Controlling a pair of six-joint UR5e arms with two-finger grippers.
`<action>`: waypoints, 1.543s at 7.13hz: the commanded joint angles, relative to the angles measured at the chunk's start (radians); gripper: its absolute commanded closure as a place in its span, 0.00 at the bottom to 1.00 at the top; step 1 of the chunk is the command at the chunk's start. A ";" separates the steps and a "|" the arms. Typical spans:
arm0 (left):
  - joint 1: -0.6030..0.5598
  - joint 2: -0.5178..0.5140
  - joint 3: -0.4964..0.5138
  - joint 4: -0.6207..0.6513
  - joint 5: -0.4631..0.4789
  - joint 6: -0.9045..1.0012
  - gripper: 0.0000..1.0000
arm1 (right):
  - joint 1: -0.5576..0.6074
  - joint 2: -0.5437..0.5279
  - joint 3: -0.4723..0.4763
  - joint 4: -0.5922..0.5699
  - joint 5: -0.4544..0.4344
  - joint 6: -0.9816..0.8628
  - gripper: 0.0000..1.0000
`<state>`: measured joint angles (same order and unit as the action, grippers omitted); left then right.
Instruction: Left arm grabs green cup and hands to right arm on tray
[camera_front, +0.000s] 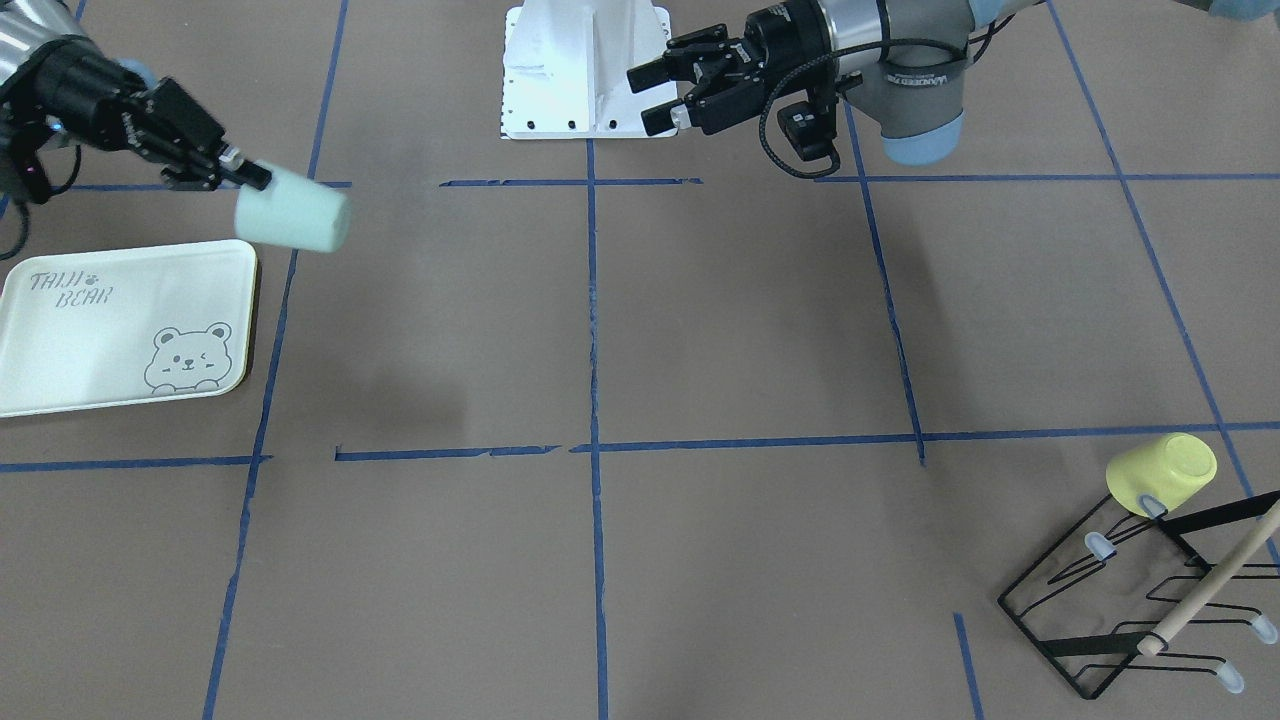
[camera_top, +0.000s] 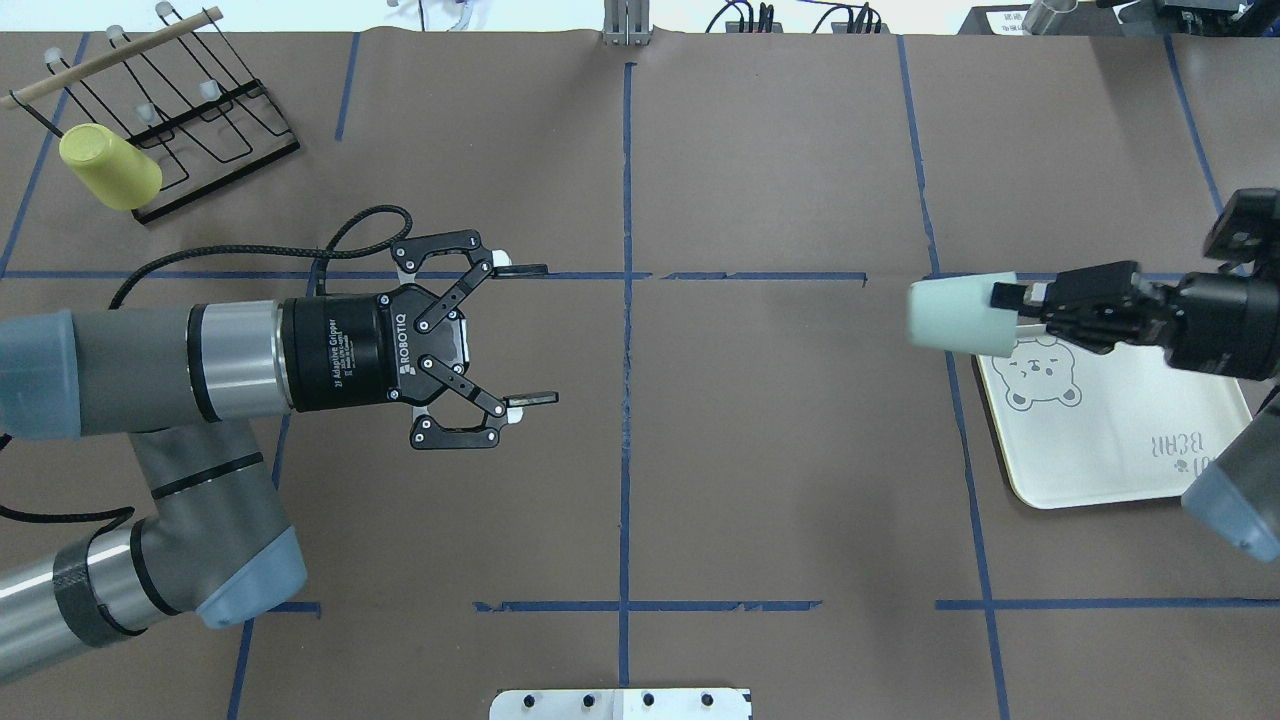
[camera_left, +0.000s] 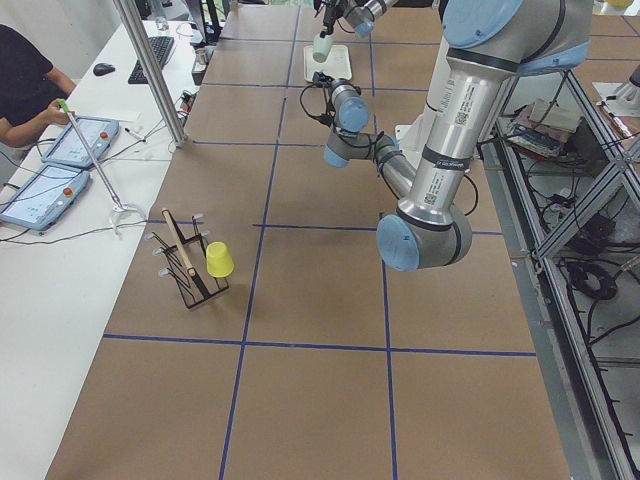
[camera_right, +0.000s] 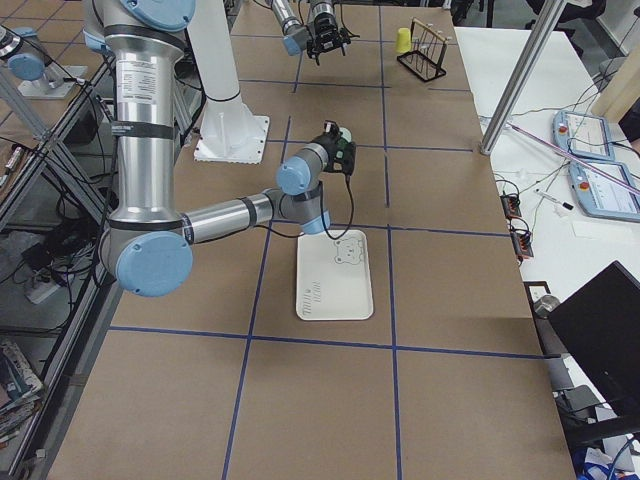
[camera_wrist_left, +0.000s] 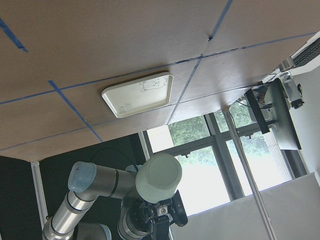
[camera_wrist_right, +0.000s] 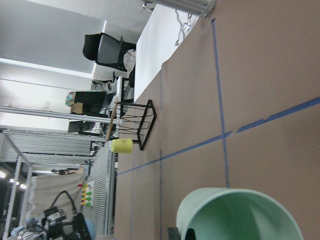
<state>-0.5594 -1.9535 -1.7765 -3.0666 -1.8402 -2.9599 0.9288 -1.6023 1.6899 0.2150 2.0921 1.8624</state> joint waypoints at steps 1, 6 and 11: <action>-0.090 0.007 -0.004 0.201 -0.126 0.292 0.00 | 0.286 0.050 -0.067 -0.317 0.361 -0.213 1.00; -0.367 0.146 -0.023 0.510 -0.280 0.900 0.00 | 0.332 -0.062 -0.059 -0.907 0.356 -0.963 1.00; -0.459 0.218 -0.037 0.609 -0.277 1.152 0.00 | 0.147 -0.084 0.257 -1.632 0.056 -1.397 1.00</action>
<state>-0.9976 -1.7638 -1.8095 -2.4794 -2.1181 -1.8935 1.1176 -1.6868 1.9012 -1.3075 2.2095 0.5151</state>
